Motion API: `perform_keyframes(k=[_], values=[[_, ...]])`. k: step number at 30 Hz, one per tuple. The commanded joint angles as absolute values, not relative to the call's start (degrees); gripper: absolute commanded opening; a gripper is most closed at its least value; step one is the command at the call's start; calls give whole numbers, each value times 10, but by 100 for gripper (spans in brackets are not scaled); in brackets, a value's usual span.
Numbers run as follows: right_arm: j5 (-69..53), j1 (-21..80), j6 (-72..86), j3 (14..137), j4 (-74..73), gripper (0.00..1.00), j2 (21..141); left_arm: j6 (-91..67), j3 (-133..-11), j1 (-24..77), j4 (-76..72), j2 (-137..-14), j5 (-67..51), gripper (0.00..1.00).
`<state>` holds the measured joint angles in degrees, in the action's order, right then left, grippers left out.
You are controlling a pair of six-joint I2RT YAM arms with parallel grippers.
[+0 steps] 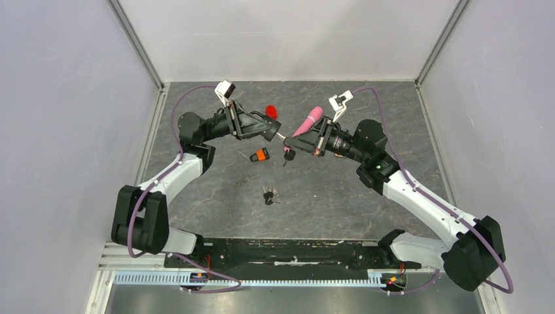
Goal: Unlock with the key
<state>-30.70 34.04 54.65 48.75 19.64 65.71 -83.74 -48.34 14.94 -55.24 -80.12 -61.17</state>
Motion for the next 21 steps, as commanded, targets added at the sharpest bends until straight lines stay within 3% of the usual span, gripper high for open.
perform_keyframes(k=[1, 7, 21], values=[[-322, 330, 558, 495, 259, 0, 652, -959, -477, 158, -746, -811, -621, 2], [-315, 324, 554, 502, 257, 0, 653, -995, -476, 160, -786, -816, -615, 2], [-281, 346, 533, 524, 244, 0, 665, -830, -488, 204, -578, -778, -606, 2]])
